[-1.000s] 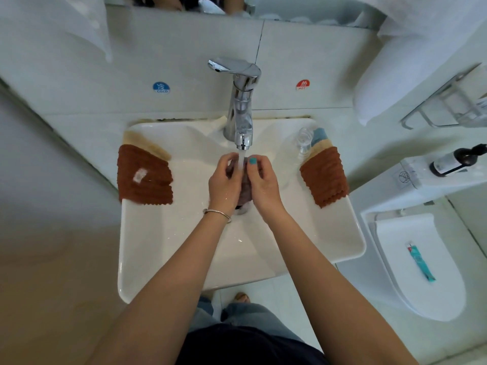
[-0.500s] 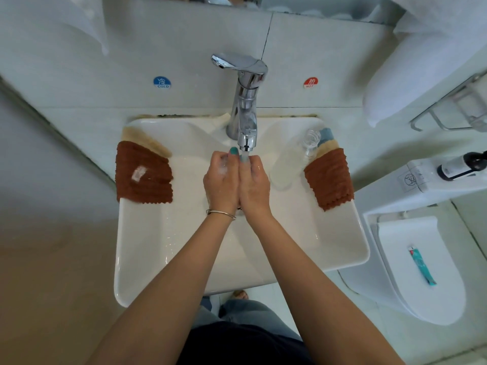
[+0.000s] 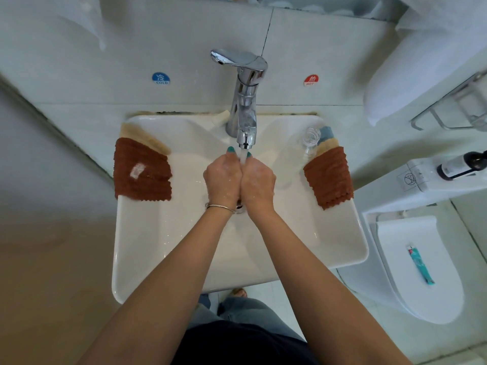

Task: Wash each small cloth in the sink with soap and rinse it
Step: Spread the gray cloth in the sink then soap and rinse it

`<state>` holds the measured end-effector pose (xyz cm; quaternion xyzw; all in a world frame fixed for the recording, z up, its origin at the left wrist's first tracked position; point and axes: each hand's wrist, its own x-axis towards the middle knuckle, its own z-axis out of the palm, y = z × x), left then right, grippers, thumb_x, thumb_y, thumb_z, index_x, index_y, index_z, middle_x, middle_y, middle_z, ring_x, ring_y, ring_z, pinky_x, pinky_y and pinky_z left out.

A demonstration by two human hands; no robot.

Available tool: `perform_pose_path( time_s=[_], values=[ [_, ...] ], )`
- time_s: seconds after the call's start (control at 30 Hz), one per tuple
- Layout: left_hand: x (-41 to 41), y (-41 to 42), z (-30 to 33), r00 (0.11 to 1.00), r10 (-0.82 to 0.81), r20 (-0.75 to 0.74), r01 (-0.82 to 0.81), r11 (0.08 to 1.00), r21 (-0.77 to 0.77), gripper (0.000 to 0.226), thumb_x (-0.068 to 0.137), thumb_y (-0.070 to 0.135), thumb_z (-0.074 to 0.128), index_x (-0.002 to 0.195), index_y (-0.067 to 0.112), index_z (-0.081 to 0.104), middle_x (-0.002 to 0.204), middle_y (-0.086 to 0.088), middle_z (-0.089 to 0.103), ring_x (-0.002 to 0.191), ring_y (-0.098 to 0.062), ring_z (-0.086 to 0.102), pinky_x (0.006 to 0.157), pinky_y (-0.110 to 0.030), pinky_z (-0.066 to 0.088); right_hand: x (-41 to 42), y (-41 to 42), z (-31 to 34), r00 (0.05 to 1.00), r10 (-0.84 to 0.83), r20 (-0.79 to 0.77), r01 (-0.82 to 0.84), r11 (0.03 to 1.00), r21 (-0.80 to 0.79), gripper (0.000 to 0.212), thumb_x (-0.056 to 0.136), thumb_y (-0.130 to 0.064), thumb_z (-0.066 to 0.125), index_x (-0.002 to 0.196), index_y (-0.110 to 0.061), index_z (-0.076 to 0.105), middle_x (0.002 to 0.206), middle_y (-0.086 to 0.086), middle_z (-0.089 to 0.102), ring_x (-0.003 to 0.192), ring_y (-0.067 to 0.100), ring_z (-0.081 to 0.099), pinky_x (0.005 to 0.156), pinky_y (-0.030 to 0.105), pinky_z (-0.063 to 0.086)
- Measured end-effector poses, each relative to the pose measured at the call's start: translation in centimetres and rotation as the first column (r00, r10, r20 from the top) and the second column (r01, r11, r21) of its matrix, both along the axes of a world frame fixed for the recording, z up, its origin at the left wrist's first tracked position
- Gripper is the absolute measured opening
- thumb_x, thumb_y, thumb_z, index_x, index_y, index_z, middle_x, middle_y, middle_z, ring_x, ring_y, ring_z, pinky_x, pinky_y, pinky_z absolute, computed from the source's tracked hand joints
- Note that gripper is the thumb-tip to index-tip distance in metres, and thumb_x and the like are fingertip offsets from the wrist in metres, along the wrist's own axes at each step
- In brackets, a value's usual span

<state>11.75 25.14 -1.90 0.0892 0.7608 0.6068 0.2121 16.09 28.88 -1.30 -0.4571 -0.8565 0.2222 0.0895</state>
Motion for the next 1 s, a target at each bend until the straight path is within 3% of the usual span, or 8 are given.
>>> perform_pose_path(
  time_s=[0.1, 0.2, 0.33, 0.47, 0.6, 0.77, 0.9, 1.0],
  values=[
    [0.3, -0.3, 0.4, 0.996, -0.085, 0.032, 0.083, 0.995, 0.048, 0.039, 0.097, 0.033, 0.054, 0.063, 0.017, 0.046, 0.058, 0.004, 0.05, 0.054, -0.009, 0.044, 0.055, -0.023, 0.039, 0.5, -0.5, 0.3, 0.977, -0.118, -0.177, 0.098, 0.988, -0.116, 0.033, 0.105, -0.031, 0.035, 0.079, -0.013, 0.044, 0.073, 0.0, 0.053, 0.065, 0.017, 0.05, 0.063, 0.032, 0.033],
    [0.5, -1.2, 0.6, 0.976, -0.022, 0.217, -0.029, 0.974, 0.227, 0.016, 0.092, 0.03, 0.063, 0.092, 0.015, 0.058, 0.081, 0.002, 0.065, 0.071, -0.009, 0.063, 0.063, -0.018, 0.052, 1.5, -1.3, 0.3, 0.728, -0.423, -0.539, 0.171, 0.874, -0.455, 0.031, 0.105, -0.033, 0.036, 0.084, -0.015, 0.049, 0.077, -0.007, 0.053, 0.071, 0.004, 0.051, 0.066, 0.024, 0.042],
    [0.9, -2.3, -0.7, 0.954, -0.038, 0.296, -0.037, 0.969, 0.243, 0.021, 0.092, 0.035, 0.063, 0.09, 0.014, 0.067, 0.091, -0.007, 0.07, 0.087, -0.022, 0.068, 0.077, -0.036, 0.058, 3.3, -2.1, -0.8, 0.606, -0.453, -0.654, 0.049, 0.842, -0.537, 0.017, 0.103, -0.032, 0.041, 0.095, -0.02, 0.049, 0.089, -0.006, 0.055, 0.077, -0.002, 0.056, 0.069, 0.019, 0.05],
    [1.1, -2.4, -0.5, 0.991, -0.022, 0.134, -0.004, 0.982, 0.19, 0.024, 0.094, 0.028, 0.062, 0.077, 0.012, 0.063, 0.074, 0.0, 0.061, 0.07, -0.01, 0.055, 0.065, -0.017, 0.05, 4.8, -1.8, -1.4, 0.616, -0.446, -0.649, -0.022, 0.814, -0.581, 0.011, 0.1, -0.026, 0.053, 0.106, -0.018, 0.058, 0.099, -0.004, 0.062, 0.09, 0.002, 0.06, 0.081, 0.026, 0.052],
    [0.3, -2.5, 0.2, 0.989, -0.14, 0.042, 0.128, 0.969, 0.211, 0.029, 0.093, 0.026, 0.064, 0.078, 0.001, 0.064, 0.071, -0.004, 0.058, 0.065, -0.008, 0.05, 0.061, -0.015, 0.044, 5.9, -0.7, -1.1, 0.668, -0.335, -0.665, -0.125, 0.83, -0.543, 0.028, 0.088, -0.036, 0.062, 0.115, -0.038, 0.064, 0.12, -0.004, 0.063, 0.111, 0.013, 0.06, 0.092, 0.032, 0.052],
    [-0.7, -2.7, 1.1, 0.943, -0.323, -0.08, 0.331, 0.935, 0.126, 0.016, 0.092, 0.02, 0.065, 0.076, 0.015, 0.065, 0.069, 0.007, 0.063, 0.057, 0.007, 0.053, 0.059, -0.009, 0.043, 5.2, 0.6, 0.9, 0.762, -0.169, -0.625, -0.149, 0.893, -0.424, 0.021, 0.081, -0.018, 0.078, 0.1, -0.02, 0.07, 0.095, -0.007, 0.071, 0.09, 0.009, 0.067, 0.082, 0.026, 0.054],
    [-1.1, -3.8, 0.3, 0.929, -0.368, -0.039, 0.37, 0.915, 0.162, 0.008, 0.092, 0.022, 0.064, 0.093, 0.014, 0.064, 0.085, 0.005, 0.068, 0.072, 0.01, 0.061, 0.07, -0.008, 0.047, 4.4, 1.1, 1.5, 0.781, -0.251, -0.572, -0.046, 0.89, -0.454, 0.013, 0.083, -0.018, 0.076, 0.077, -0.022, 0.065, 0.079, -0.005, 0.068, 0.076, 0.01, 0.064, 0.072, 0.027, 0.055],
    [-1.3, -4.8, -0.8, 0.921, -0.39, 0.01, 0.376, 0.895, 0.241, 0.014, 0.087, 0.025, 0.068, 0.097, 0.016, 0.066, 0.094, 0.0, 0.072, 0.084, -0.004, 0.068, 0.078, -0.019, 0.053, 4.2, 1.1, 1.2, 0.716, -0.388, -0.58, 0.035, 0.85, -0.526, 0.021, 0.09, -0.021, 0.069, 0.076, -0.016, 0.054, 0.078, 0.003, 0.06, 0.074, 0.015, 0.058, 0.068, 0.031, 0.051]
  ],
)
